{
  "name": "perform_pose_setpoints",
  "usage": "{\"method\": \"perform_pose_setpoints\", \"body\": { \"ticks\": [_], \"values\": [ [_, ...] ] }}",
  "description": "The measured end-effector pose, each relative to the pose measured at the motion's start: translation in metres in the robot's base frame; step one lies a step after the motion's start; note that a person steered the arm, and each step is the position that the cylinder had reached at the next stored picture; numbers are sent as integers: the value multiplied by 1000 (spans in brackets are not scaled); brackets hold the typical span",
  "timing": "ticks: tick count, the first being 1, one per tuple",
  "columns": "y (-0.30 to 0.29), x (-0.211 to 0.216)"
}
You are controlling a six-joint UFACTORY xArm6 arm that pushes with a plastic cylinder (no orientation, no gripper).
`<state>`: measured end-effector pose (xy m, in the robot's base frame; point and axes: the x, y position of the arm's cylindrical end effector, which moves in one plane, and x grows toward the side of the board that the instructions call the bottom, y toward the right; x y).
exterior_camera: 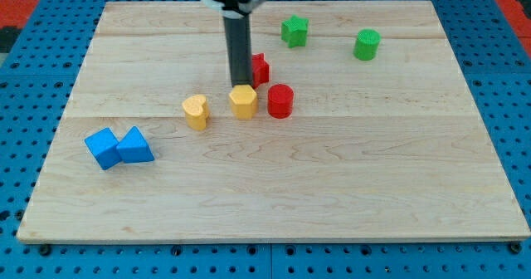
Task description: Slide the red circle to the bottom right of the red star
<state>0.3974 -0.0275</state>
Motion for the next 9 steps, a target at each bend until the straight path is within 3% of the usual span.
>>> {"method": "perform_pose_setpoints", "body": {
  "ticks": [2, 4, 5, 7, 8, 9],
  "values": [
    [35, 51],
    [52, 67],
    [79, 38],
    [122, 35],
    [105, 0],
    [101, 18]
  ]
}}
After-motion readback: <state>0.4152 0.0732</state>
